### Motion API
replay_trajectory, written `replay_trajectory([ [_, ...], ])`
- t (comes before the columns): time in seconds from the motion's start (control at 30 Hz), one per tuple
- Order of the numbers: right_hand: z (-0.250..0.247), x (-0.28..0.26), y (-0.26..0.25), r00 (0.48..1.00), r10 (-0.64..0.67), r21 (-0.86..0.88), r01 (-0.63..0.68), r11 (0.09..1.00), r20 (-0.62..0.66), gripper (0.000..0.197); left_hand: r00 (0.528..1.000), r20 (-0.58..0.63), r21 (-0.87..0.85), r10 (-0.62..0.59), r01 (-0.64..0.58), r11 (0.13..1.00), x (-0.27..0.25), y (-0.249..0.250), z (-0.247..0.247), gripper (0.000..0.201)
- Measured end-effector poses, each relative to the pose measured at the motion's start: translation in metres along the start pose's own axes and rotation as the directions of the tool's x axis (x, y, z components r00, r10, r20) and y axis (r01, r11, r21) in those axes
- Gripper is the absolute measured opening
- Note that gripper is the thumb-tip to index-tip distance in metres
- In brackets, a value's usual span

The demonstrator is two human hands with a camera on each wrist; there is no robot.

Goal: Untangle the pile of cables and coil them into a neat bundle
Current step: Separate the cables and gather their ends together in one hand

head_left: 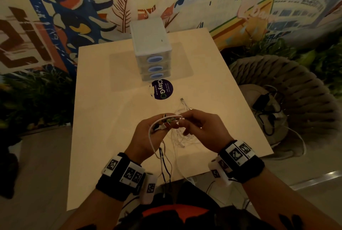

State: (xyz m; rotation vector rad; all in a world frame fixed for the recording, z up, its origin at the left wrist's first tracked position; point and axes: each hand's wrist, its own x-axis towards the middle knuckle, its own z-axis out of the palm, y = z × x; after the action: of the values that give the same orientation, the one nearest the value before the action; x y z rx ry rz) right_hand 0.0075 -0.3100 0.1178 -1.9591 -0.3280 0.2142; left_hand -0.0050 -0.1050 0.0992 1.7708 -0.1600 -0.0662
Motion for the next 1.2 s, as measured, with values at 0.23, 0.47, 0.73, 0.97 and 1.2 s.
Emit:
replay_trajectory([
  [0.23,-0.017,-0.003,0.010,1.000,-0.004,0.021,0.004,1.000,-0.010,0.016,0.998,0.046,-0.064,-0.032,0.035,0.997,-0.006,0.001,0.004,0.026],
  [0.47,-0.027,0.004,-0.002,0.992,-0.074,0.232,0.096,0.968,-0.100,0.010,0.989,0.090,0.001,-0.119,0.119,0.993,-0.001,0.007,0.005,0.017],
  [0.73,-0.042,0.009,-0.005,0.991,0.012,0.425,0.046,0.904,-0.133,0.016,0.974,0.065,-0.146,-0.218,0.225,0.963,0.001,0.010,0.001,0.026],
  [0.97,-0.016,0.002,-0.005,0.986,-0.019,-0.055,0.028,0.998,0.165,0.028,0.905,-0.017,-0.370,-0.426,0.390,0.843,0.012,0.008,0.008,0.045],
  [1.2,0.013,0.008,-0.015,0.999,-0.019,-0.026,0.020,0.999,0.043,0.066,0.919,0.130,-0.256,-0.372,0.393,0.883,0.008,0.018,0.013,0.046],
])
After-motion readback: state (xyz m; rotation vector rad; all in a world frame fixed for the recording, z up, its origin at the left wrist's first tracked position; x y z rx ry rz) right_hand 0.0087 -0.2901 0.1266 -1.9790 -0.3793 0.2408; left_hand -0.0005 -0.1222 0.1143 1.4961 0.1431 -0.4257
